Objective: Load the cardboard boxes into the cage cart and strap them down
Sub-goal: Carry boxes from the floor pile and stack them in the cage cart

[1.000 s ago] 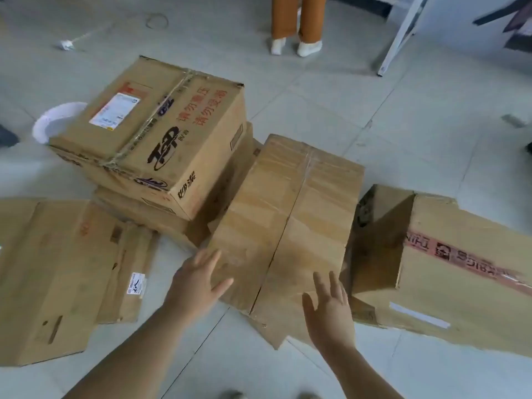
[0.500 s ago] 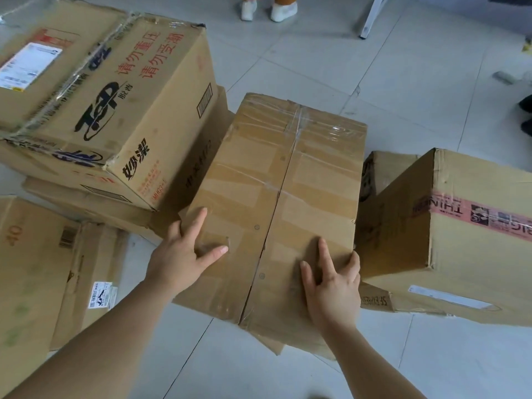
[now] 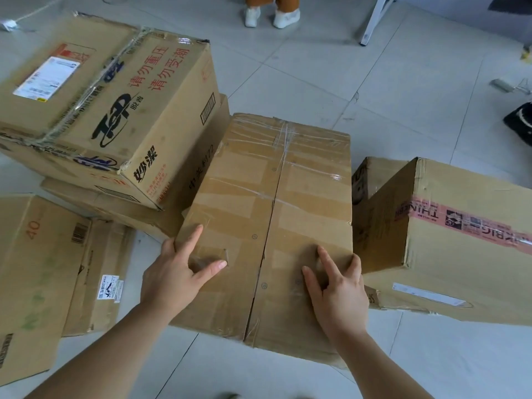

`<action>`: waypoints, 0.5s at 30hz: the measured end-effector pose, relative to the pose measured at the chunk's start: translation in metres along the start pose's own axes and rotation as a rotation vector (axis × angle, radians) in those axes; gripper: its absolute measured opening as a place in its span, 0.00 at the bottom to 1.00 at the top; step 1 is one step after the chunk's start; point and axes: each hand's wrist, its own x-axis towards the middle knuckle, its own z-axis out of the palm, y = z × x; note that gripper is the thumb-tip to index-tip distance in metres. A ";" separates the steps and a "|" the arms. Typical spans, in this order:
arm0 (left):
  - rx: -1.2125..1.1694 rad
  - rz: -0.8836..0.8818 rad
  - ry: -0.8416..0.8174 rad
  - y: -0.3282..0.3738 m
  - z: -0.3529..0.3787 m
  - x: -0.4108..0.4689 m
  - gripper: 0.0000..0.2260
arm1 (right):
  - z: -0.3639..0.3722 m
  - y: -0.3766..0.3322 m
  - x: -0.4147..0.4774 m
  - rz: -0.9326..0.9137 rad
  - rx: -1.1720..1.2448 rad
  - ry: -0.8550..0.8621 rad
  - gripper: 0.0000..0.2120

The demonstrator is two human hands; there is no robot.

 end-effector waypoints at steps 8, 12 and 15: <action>-0.114 -0.199 0.040 0.042 -0.062 -0.093 0.40 | -0.094 -0.004 -0.043 -0.148 -0.023 -0.047 0.26; -0.116 -0.271 0.101 0.079 -0.115 -0.147 0.38 | -0.160 -0.015 -0.068 -0.242 -0.023 -0.058 0.26; -0.116 -0.339 0.147 0.099 -0.155 -0.190 0.38 | -0.210 -0.028 -0.086 -0.332 -0.049 -0.084 0.26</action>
